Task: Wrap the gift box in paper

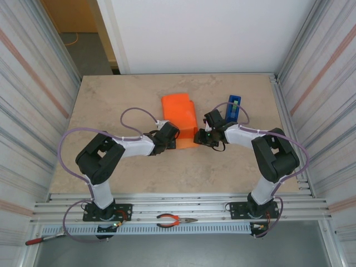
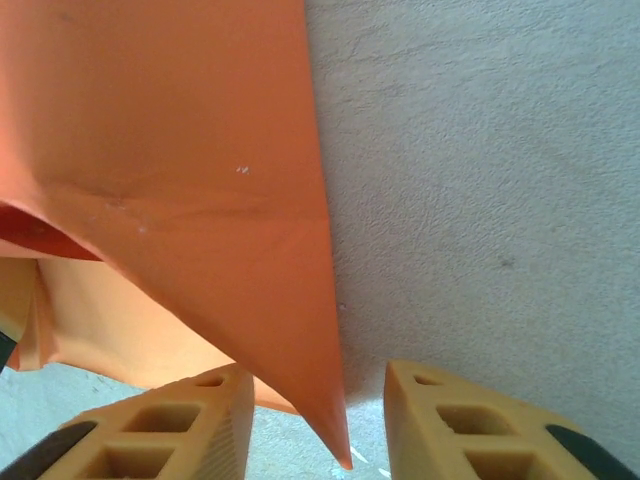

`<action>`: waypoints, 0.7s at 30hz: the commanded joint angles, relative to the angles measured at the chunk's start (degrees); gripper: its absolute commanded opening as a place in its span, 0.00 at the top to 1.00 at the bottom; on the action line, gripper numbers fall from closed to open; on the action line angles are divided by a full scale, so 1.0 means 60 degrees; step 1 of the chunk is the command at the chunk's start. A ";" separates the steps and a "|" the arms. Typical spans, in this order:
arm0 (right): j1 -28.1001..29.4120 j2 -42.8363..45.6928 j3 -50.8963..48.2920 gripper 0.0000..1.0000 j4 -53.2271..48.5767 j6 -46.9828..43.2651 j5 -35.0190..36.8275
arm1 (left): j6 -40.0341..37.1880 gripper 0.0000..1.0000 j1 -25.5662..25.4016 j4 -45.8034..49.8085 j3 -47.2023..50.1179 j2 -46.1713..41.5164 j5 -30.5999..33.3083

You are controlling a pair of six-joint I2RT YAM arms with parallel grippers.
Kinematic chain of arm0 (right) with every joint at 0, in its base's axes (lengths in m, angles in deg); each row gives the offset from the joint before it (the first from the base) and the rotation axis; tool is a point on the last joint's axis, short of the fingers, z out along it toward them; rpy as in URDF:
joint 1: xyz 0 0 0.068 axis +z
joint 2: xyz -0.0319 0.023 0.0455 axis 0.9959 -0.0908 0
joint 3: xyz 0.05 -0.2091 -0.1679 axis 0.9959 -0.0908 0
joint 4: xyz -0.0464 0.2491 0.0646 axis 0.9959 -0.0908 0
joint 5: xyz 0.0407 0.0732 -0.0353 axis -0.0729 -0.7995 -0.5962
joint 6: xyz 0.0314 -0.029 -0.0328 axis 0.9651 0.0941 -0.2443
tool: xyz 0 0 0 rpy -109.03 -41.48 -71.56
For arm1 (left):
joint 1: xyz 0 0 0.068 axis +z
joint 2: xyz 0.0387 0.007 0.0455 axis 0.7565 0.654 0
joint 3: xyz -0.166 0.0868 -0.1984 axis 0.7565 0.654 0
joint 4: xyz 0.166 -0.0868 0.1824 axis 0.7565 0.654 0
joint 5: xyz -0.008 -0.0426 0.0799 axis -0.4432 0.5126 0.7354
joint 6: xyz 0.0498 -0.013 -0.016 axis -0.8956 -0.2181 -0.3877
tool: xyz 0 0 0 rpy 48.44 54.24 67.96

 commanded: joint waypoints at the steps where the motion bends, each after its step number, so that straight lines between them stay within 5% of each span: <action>1: -0.0039 0.0173 0.0314 0.87 -0.0259 -0.0063 0.0050 | 0.0058 0.90 -0.0086 0.0257 -0.0168 0.0152 0.0169; 3: -0.0058 0.0143 0.0327 0.98 -0.0200 -0.0048 -0.0032 | 0.0043 0.90 -0.0093 0.0281 -0.0171 0.0157 0.0168; 4: -0.0058 0.0183 0.0313 0.96 -0.0216 -0.0048 -0.0057 | 0.0050 0.90 -0.0084 0.0280 -0.0191 0.0157 0.0168; 10: -0.0090 0.0653 0.0193 0.44 -0.0383 -0.0119 0.0041 | -0.0023 0.90 -0.0084 0.0329 -0.0285 0.0201 0.0168; 21: -0.0058 -0.0638 0.1242 0.44 -0.0286 -0.0063 0.0228 | -0.0088 0.90 -0.0097 0.0370 -0.0305 0.0241 0.0130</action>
